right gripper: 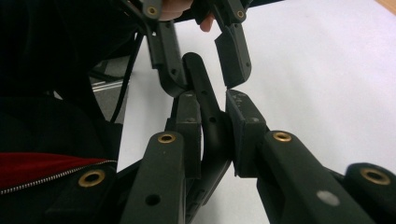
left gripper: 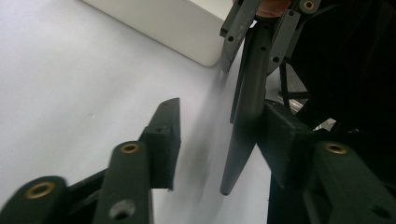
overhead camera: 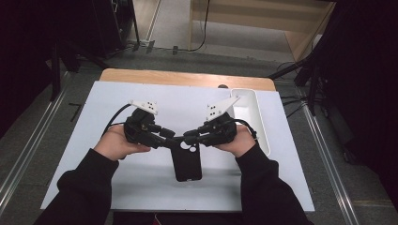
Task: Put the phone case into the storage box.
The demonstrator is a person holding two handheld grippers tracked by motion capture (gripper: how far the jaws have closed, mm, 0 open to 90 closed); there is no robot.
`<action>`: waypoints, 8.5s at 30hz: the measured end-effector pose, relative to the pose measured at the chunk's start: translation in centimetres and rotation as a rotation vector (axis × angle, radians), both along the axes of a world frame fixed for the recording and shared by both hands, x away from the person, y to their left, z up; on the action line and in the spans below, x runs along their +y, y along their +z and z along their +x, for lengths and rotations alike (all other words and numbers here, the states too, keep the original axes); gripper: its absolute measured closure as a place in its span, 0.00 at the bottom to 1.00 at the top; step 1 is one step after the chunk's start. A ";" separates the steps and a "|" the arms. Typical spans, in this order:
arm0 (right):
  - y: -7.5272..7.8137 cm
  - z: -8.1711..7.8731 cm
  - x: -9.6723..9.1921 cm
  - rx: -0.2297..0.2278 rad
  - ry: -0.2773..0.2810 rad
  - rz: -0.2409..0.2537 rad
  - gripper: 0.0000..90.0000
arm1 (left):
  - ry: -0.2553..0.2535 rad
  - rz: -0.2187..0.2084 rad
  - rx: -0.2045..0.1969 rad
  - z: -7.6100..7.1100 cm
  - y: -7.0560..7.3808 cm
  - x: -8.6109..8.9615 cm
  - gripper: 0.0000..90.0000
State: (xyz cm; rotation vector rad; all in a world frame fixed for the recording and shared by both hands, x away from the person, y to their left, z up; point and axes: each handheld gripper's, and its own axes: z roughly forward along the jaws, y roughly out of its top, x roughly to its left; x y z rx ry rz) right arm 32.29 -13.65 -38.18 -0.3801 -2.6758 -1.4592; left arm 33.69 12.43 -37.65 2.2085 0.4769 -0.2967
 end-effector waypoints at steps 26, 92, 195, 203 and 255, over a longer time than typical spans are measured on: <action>-0.4 0.1 0.5 0.020 0.016 -0.009 0.82 | -0.061 0.035 0.040 -0.4 -0.1 -0.6 0.88; -0.6 -0.7 -2.3 0.048 -0.543 -0.003 0.00 | 0.104 0.083 -0.001 -1.6 4.3 1.6 0.88; -2.9 -3.6 4.9 -0.017 -0.644 0.017 0.00 | 0.459 0.107 0.035 -0.5 2.4 0.4 0.88; -3.0 -3.2 5.4 -0.006 -0.655 0.023 0.00 | 0.446 0.106 0.050 -0.5 2.2 -0.1 0.88; -3.5 -2.6 6.3 0.009 -0.616 0.009 0.14 | 0.461 -0.003 0.042 -0.4 3.6 1.2 0.42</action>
